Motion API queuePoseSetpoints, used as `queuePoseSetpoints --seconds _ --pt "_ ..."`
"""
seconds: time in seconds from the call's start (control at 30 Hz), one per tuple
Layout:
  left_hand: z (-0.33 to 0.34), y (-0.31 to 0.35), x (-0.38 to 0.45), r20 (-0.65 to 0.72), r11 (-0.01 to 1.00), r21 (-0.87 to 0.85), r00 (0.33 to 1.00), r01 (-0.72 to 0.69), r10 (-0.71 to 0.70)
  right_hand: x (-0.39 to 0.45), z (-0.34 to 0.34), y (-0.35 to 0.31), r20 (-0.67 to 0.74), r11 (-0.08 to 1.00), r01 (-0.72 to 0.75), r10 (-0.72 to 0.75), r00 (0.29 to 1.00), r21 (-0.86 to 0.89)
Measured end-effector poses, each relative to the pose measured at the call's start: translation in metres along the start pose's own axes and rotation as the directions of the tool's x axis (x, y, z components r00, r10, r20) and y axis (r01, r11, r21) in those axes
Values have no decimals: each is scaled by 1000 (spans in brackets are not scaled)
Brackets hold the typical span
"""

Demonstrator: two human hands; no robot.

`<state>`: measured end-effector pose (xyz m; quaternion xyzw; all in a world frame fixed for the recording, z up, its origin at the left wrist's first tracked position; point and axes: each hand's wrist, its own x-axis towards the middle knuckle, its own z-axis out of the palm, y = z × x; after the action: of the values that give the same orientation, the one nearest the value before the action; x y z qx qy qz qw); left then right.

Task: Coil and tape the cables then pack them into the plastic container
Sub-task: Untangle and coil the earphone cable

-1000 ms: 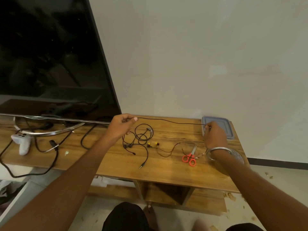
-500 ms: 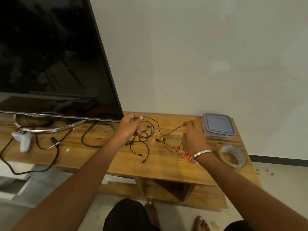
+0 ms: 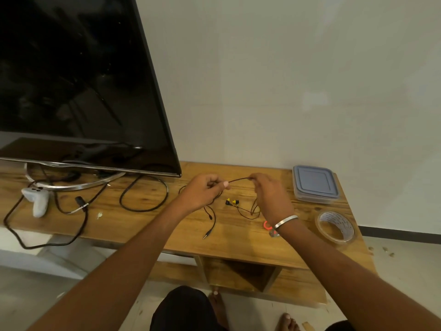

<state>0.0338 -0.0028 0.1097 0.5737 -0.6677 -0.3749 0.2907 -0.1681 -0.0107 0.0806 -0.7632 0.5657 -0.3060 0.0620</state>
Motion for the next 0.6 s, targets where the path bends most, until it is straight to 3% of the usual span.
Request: queuePoseSetpoints --seconds 0.1,0.23,0.37,0.47,0.6 --pt "-8 -9 -7 -13 999 -10 999 32 -32 -3 -8 19 -51 991 -131 132 990 12" --pt "-5 -14 -11 -14 998 -28 998 54 -54 -9 -4 29 60 976 -191 198 978 -105" --pt "13 -5 -7 -71 943 -295 981 153 -181 -19 2 7 -40 997 -46 44 998 -67" --pt "27 6 -3 -76 816 -538 951 213 -298 -24 6 -17 108 988 73 -88 990 137" --pt "37 14 0 -43 787 -563 942 251 -331 -28 19 -32 95 990 106 -115 989 95"
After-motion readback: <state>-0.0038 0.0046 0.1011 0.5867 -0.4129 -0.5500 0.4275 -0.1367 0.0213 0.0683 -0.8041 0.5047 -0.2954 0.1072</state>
